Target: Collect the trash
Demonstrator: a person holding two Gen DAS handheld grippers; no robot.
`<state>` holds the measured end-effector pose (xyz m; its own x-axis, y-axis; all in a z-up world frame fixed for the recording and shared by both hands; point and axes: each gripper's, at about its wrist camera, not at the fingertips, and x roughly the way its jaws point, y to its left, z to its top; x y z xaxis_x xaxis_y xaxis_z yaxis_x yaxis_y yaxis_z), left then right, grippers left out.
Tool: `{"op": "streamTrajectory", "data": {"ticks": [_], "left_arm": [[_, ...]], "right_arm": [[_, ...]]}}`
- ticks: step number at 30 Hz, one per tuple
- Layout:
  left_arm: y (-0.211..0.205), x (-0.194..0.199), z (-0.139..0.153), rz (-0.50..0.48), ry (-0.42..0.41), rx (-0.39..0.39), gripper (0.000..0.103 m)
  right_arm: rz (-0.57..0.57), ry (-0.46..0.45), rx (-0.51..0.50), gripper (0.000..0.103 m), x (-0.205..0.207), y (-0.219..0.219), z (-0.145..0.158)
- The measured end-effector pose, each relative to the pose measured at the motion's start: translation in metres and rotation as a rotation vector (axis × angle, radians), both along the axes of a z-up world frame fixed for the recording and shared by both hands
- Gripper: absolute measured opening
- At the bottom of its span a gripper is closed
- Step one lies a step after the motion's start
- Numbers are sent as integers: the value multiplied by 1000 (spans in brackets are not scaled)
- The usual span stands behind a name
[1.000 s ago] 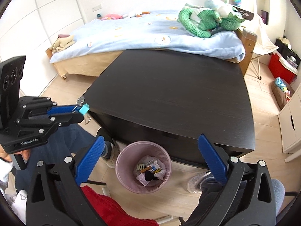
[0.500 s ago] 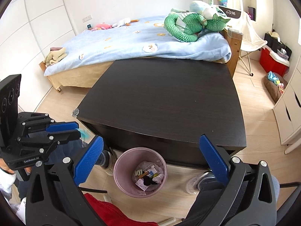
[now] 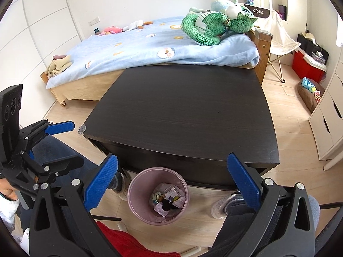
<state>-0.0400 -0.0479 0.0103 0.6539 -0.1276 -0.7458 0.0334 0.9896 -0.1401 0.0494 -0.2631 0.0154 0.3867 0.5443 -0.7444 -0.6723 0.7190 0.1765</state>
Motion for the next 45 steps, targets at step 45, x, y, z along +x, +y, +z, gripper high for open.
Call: {"op": "streamTrajectory", "data": {"ticks": [45], "left_arm": [[66, 62, 10, 130, -59, -44, 97]], "right_arm": [[56, -46, -28, 100, 73, 65, 6]]}}
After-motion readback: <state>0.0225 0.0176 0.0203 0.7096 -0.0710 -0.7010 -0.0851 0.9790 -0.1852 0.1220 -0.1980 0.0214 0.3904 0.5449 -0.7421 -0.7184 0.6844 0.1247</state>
